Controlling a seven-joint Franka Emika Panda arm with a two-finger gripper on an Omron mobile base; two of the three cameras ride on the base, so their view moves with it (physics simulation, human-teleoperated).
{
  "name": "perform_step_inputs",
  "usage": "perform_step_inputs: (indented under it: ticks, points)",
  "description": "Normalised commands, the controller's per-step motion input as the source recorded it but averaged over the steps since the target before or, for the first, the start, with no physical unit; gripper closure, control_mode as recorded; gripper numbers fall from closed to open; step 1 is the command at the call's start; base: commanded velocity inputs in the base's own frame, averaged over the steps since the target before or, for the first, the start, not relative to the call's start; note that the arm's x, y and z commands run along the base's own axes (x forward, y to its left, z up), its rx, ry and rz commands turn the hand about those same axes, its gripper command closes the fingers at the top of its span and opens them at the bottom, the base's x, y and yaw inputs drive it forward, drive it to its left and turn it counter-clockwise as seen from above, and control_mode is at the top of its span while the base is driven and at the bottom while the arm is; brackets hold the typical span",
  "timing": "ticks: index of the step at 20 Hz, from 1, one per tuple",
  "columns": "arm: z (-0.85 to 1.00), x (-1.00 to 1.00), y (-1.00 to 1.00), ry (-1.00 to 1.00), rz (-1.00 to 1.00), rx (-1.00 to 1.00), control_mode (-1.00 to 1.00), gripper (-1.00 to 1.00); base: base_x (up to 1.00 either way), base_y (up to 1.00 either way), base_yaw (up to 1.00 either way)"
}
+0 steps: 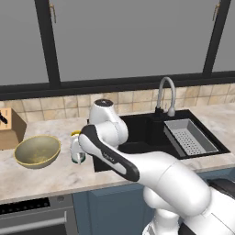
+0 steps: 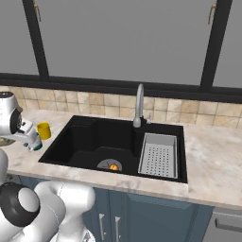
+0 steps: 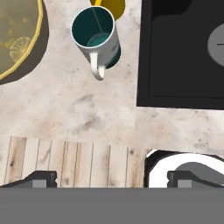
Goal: Clear the mugs and bowl far away from the sink.
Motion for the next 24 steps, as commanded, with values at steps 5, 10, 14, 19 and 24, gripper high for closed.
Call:
perform_step_inputs:
  ticks: [5,10,14,19,24]
  points:
    - [-0.06,0.00,0.10,0.01,-0.04,0.00,-1.00,-1.00,0.00,0.00,0.00]
    - [-0.02,0.03,0.00,0.00,-0.04,-0.01,-1.00,-1.00,0.00,0.00,0.00]
    - [-0.06,0.04,0.00,0.01,-0.06,-0.01,-1.00,-1.00,0.00,0.00,0.00]
    - [-0.13,0.12,0.00,0.04,-0.04,-0.02,-1.00,-1.00,0.00,0.00,0.00]
    - [-0.19,0.16,0.00,0.05,-0.01,-0.04,-1.00,-1.00,0.00,0.00,0.00]
